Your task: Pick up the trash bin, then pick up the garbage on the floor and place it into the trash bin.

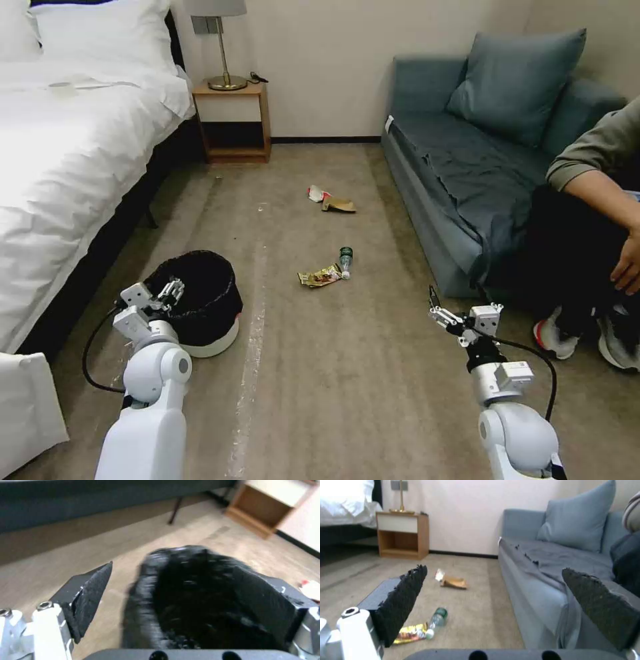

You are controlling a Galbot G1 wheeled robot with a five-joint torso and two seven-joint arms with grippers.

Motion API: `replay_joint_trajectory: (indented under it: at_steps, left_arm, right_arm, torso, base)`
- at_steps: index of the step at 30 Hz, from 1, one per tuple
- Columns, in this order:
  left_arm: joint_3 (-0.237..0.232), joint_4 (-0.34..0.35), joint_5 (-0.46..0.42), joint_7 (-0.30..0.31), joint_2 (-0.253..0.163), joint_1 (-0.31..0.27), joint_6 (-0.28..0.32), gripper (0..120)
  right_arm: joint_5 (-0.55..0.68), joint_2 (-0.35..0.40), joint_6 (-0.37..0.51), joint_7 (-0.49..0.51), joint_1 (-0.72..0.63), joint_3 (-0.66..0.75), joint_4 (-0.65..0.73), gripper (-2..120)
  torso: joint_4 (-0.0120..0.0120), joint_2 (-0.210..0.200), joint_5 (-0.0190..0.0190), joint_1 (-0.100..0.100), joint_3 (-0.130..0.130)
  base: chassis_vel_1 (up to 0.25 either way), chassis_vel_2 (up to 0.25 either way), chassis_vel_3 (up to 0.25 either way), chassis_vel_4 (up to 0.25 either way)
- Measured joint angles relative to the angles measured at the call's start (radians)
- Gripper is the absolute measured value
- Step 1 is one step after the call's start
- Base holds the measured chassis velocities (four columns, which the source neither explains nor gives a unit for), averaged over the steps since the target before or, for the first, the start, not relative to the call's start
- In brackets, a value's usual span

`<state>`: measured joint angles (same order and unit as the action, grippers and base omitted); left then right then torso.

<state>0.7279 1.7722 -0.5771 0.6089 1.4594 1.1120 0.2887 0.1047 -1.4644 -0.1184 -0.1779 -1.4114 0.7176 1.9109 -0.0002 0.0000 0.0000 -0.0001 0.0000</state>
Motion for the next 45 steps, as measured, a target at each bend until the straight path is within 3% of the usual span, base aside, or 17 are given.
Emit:
replay_joint_trajectory:
  at_steps: [1,3,8,15,25,35,45]
  left_arm:
    - [0.000,0.000,0.000,0.000,0.000,0.000,0.000,96]
    - [0.047,-0.039,-0.043,0.021,0.000,-0.008,0.012,97]
    - [0.077,-0.104,-0.100,0.029,-0.008,-0.040,0.012,97]
    - [0.062,-0.172,-0.188,0.020,-0.029,-0.107,0.013,97]
    - [0.045,-0.259,-0.200,0.008,-0.033,-0.178,0.019,96]
    - [0.035,-0.358,-0.192,-0.017,-0.041,-0.232,0.020,81]
    - [0.049,-0.416,-0.179,-0.047,-0.035,-0.228,0.012,41]
  right_arm:
    - [0.000,0.000,0.000,0.000,0.000,0.000,0.000,100]
    - [0.013,0.016,0.009,-0.007,0.003,0.012,0.012,100]
    - [0.014,0.024,-0.008,-0.023,-0.010,0.020,0.015,100]
    - [-0.001,0.017,-0.035,-0.066,-0.022,0.009,0.010,100]
    - [-0.015,0.012,-0.060,-0.096,-0.027,0.006,0.001,100]
    - [-0.017,0.008,-0.079,-0.117,-0.040,0.014,-0.008,100]
    - [-0.016,0.002,-0.089,-0.125,-0.031,0.010,-0.017,100]
  torso:
    - [0.0000,0.000,0.0000,0.000,0.000]
    - [0.0006,0.000,-0.0003,0.000,0.000]
    - [0.0002,0.000,-0.0002,0.000,0.000]
    - [0.0002,0.000,0.0000,0.000,0.000]
    - [0.0002,0.000,0.0000,0.000,0.000]
    - [0.0002,0.000,-0.0001,0.000,0.000]
    - [0.0008,0.000,0.0016,0.000,0.000]
  base:
    - [0.000,0.000,0.000,0.000]
    - [0.000,0.000,0.000,0.000]
    - [0.000,0.000,0.000,0.000]
    - [0.000,0.000,0.000,0.000]
    - [0.000,0.000,0.000,0.000]
    - [0.000,0.000,0.000,0.000]
    - [0.000,0.000,0.000,0.000]
